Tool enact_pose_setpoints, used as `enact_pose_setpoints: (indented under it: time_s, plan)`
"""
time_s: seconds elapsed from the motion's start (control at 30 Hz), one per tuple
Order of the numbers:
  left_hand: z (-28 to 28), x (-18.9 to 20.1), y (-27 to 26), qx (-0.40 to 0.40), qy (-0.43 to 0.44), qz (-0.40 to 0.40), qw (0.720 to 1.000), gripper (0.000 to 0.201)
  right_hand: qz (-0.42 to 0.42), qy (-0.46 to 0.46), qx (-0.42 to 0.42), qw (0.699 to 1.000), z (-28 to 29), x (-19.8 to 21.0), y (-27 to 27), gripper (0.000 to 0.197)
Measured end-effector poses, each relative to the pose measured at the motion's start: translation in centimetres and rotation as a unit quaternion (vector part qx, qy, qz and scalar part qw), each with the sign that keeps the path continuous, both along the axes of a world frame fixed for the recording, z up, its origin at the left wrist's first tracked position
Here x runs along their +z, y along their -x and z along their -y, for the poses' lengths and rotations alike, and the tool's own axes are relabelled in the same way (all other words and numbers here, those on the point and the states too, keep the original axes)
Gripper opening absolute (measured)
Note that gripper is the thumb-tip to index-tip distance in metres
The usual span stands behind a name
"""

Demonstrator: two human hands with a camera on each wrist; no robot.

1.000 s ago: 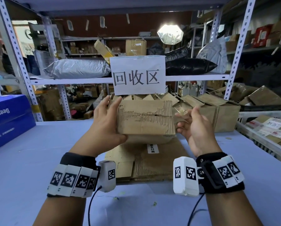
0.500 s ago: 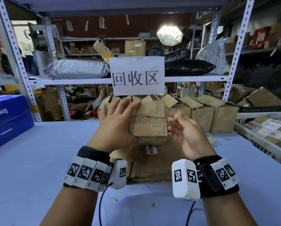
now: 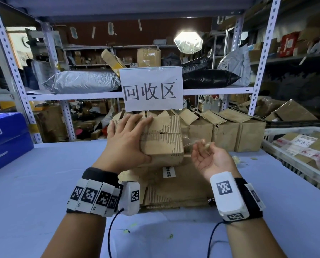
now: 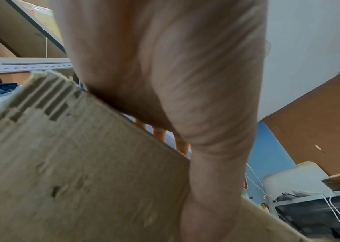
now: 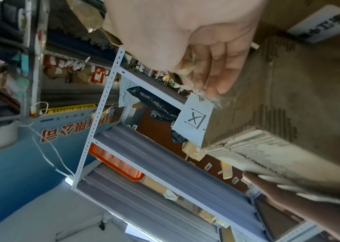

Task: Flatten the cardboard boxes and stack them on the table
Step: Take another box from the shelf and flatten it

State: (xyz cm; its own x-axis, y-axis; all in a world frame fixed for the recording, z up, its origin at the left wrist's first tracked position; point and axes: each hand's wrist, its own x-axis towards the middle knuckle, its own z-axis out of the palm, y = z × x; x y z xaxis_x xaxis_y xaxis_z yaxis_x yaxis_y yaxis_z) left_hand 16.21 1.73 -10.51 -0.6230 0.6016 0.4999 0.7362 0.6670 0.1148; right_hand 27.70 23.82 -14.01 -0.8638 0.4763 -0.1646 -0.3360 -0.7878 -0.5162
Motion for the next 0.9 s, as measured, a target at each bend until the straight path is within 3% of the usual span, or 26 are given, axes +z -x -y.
enact_pose_setpoints:
  time_s: [0.2, 0.27, 0.37, 0.5, 0.57, 0.67, 0.83, 0.9]
  plan:
    - [0.5, -0.1, 0.5, 0.008, -0.021, 0.009, 1.000, 0.118, -0.004, 0.037, -0.075, 0.996, -1.8, 0.8, -0.6, 0.022]
    - [0.5, -0.2, 0.5, 0.004, -0.021, 0.006, 1.000, 0.118, -0.005, 0.016, -0.078, 0.997, -2.2, 1.0, -0.6, 0.030]
    - [0.3, -0.1, 0.4, -0.003, -0.015, -0.007, 1.000, 0.119, 0.006, -0.048, -0.075, 0.996, -2.7, 1.5, -0.3, 0.042]
    - [0.2, 0.2, 0.6, 0.001, -0.013, -0.018, 1.000, 0.120, 0.074, -0.211, -0.057, 0.973, -5.3, 2.6, -0.1, 0.033]
    - [0.2, 0.1, 0.7, 0.002, -0.012, -0.021, 1.000, 0.120, 0.140, -0.331, -0.066, 0.931, -7.1, 3.1, 0.2, 0.023]
    - [0.1, 0.0, 0.8, 0.001, -0.011, -0.026, 1.000, 0.121, 0.251, -0.475, -0.089, 0.839, -10.7, 3.4, 0.8, 0.018]
    - [-0.1, -0.1, 0.9, -0.003, -0.011, -0.036, 0.999, 0.120, 0.414, -0.651, -0.086, 0.631, -16.7, 2.5, 1.1, 0.031]
    - [-0.2, -0.1, 0.8, -0.004, -0.011, -0.040, 0.999, 0.120, 0.466, -0.676, -0.069, 0.566, -18.1, 1.6, 1.2, 0.030]
